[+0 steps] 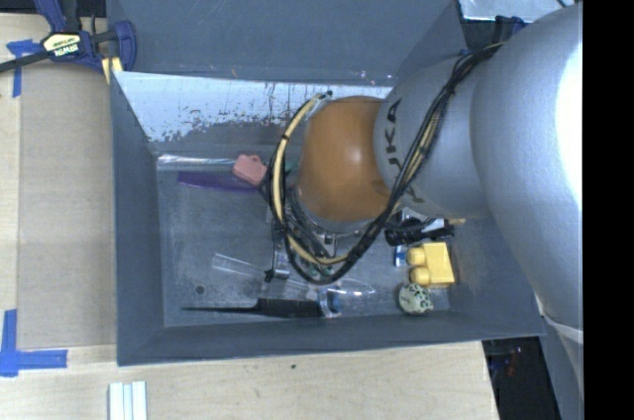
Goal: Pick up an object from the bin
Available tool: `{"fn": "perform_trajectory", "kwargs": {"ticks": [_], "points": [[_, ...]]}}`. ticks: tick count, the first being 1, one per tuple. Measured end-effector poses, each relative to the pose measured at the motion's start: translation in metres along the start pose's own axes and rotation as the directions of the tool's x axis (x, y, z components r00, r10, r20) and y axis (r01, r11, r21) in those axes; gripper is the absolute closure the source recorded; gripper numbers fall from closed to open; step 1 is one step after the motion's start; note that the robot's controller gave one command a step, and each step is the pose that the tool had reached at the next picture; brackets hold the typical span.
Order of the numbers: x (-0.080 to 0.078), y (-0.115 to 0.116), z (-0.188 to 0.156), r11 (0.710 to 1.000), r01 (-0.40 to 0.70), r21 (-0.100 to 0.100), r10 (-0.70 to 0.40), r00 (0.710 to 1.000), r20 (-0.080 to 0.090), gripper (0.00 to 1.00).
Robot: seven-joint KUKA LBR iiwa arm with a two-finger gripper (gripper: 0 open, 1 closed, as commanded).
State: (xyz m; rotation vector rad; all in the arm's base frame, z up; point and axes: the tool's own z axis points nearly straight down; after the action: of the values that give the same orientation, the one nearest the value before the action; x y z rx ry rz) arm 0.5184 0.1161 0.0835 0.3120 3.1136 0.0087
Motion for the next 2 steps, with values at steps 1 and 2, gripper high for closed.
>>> {"fn": "perform_trajectory", "kwargs": {"ticks": [1, 2], "points": [[0.008, -0.023, 0.011, 0.988, 0.156, 0.001, -0.156, 0.988, -0.007, 0.0], [-0.018, -0.035, 0.012, 0.956, -0.295, 0.001, 0.295, 0.956, -0.001, 0.0]]}}
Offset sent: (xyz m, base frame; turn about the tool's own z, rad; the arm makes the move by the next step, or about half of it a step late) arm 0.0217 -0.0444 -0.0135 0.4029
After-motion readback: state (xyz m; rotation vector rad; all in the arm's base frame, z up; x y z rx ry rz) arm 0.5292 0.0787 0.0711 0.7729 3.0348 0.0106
